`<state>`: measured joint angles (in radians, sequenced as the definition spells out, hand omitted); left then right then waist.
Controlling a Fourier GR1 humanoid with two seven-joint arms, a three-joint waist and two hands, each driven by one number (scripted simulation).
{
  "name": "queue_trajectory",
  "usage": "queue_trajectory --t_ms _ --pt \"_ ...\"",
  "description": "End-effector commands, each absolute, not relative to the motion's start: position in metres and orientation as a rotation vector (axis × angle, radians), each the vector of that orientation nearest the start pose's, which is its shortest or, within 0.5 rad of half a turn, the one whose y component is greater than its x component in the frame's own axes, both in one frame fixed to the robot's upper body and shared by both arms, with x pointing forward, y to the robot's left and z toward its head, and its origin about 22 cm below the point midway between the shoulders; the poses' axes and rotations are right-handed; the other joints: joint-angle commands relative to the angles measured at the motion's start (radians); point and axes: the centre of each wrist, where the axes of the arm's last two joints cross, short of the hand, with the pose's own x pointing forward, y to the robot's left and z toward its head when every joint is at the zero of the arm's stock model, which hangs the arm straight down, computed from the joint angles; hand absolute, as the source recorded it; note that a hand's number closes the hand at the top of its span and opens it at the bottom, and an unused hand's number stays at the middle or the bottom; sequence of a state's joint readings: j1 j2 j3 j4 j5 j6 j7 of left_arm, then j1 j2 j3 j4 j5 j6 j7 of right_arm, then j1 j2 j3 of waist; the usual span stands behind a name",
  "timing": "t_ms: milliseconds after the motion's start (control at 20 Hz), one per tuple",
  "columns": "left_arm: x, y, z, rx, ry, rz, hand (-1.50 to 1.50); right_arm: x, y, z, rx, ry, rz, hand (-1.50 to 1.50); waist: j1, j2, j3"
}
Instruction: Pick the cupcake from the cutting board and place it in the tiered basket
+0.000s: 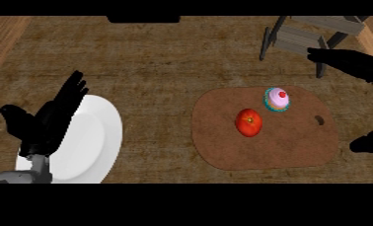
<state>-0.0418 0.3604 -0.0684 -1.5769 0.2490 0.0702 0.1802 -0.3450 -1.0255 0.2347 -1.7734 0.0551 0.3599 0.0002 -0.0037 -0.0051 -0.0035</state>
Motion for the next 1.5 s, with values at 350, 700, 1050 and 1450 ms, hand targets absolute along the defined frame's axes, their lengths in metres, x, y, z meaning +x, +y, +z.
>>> queue_trajectory --t_ms 350,700,1050,1450 --pt "0.248 0.297 0.027 0.077 -1.416 -0.088 0.00 0.262 -0.260 0.202 -0.518 -1.363 1.487 -1.50 0.008 0.005 0.003" --pt "0.253 0.303 0.027 0.069 -1.404 -0.090 0.00 0.269 -0.234 0.159 -0.601 -1.262 1.465 -1.50 0.011 0.005 0.003" --pt "0.259 0.292 0.025 0.081 -1.414 -0.092 0.00 0.287 -0.254 0.127 -0.637 -1.272 1.463 -1.50 0.007 0.005 0.003" --pt "0.255 0.281 0.044 0.072 -1.416 -0.087 0.00 0.305 -0.254 0.101 -0.747 -1.326 1.442 -1.50 0.008 0.005 0.004"
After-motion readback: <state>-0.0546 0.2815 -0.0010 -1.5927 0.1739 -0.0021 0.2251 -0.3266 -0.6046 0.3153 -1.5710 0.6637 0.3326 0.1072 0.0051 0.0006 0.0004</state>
